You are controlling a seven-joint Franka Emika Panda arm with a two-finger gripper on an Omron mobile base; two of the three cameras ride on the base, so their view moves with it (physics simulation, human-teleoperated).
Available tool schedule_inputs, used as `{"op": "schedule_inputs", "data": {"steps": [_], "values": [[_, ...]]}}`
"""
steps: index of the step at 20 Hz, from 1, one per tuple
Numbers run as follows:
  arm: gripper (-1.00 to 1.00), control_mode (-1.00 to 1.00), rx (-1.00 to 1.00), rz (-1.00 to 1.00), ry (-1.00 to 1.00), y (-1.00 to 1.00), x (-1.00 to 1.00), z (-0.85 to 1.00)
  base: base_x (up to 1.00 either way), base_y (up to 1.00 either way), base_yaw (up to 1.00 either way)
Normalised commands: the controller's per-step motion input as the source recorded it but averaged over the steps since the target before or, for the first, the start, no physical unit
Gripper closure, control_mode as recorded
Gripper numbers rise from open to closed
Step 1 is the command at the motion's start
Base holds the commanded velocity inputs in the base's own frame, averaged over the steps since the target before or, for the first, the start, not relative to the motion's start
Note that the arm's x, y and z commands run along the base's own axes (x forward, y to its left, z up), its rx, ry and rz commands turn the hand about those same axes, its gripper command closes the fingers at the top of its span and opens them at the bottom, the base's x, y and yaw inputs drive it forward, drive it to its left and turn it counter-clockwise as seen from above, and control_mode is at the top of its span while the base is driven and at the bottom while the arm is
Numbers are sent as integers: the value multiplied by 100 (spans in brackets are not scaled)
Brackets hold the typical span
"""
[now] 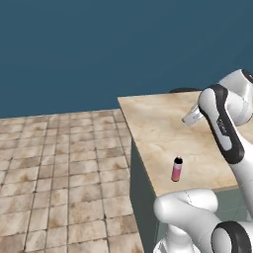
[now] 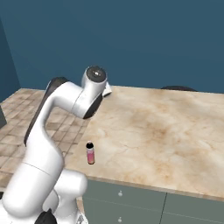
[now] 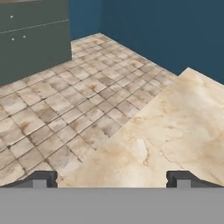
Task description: Pick the bottled drink from the counter and place it in the open cabinet.
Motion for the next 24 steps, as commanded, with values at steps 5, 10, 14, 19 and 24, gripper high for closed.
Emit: {"op": "schedule_inputs", "data": {"steps": [5, 10, 14, 19, 24], "values": [[-100, -100, 3, 21, 0, -15, 0, 0, 0, 0, 0], [-100, -100, 6, 13, 2, -21, 0, -7, 0, 0, 0], [-100, -100, 2, 6, 2, -12, 0, -31, 0, 0, 0], [-100, -100, -1, 4, 0, 0, 0, -53, 0, 0, 0], [-100, -100, 0, 5, -4, 0, 0, -58, 0, 0, 0]]}}
